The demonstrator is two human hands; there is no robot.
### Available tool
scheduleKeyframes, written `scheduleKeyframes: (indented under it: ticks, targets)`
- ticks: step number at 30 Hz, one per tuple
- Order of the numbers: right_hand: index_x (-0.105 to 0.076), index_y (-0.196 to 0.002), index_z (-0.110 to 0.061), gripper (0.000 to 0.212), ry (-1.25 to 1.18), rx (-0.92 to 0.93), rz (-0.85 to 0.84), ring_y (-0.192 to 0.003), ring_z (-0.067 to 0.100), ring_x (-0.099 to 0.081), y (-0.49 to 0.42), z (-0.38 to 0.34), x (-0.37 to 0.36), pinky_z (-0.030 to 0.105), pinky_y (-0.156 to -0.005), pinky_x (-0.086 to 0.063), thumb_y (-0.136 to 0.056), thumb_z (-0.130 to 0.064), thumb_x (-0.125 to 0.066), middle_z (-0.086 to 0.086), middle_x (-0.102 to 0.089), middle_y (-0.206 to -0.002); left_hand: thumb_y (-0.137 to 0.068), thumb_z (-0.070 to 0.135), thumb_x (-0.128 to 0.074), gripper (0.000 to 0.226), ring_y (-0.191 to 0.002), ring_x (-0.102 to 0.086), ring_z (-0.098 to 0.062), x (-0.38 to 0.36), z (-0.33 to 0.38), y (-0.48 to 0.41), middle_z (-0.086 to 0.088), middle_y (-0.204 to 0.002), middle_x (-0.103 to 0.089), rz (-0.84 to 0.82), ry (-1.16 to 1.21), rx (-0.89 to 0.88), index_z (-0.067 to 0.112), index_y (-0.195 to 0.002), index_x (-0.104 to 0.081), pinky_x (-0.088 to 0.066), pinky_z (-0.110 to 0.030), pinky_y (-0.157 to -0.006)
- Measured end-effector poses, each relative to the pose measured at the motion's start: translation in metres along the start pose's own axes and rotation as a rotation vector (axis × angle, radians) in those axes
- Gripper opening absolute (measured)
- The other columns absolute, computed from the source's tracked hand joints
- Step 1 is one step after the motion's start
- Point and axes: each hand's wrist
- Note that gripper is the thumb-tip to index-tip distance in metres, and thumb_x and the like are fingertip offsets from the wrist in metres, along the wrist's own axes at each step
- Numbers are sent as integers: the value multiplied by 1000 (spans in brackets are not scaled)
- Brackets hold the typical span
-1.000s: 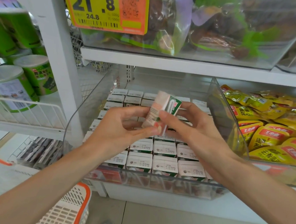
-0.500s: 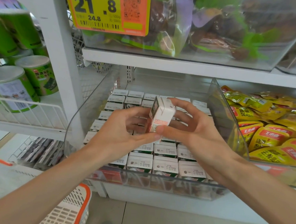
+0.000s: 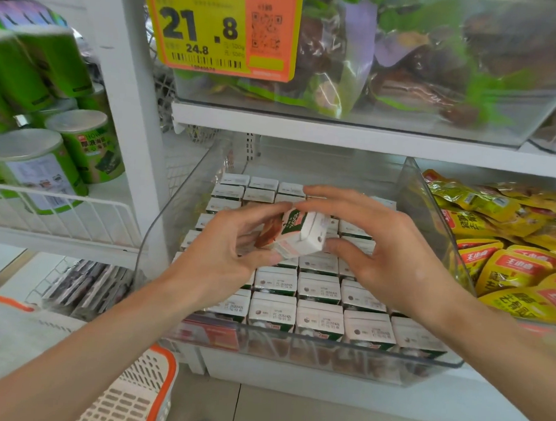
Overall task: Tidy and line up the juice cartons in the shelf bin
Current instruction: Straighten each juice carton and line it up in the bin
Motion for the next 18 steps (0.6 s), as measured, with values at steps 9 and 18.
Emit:
scheduleKeyframes:
  ticks: [9,18]
  targets:
    - [-71,-126,-27,39,-126,-161,259,-101,-2,-69,-30,5,-24,12,-90,-55,-89,-30,-81,-15,-72,-114,-91,12,-79,41,-98,-65,0,29,-10,12,14,-107,-66,161,-247,145,29,-125,-66,-53,-24,-98]
    - [-63,-133,-31,45,75,-192,96,-91,-2,-69,-79,7,-47,3,-82,-49,-92,-36,-81,-12,-69,-110,-95,17,-74,27,-107,-58,-1,30,-16,16,15,-112,-65,89,-327,146,36,-112,-66,-46,-20,-99]
Point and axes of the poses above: each hand's wrist, its own y-axis away from the middle knuckle, its own x-axis out of the back of the hand, z = x × y
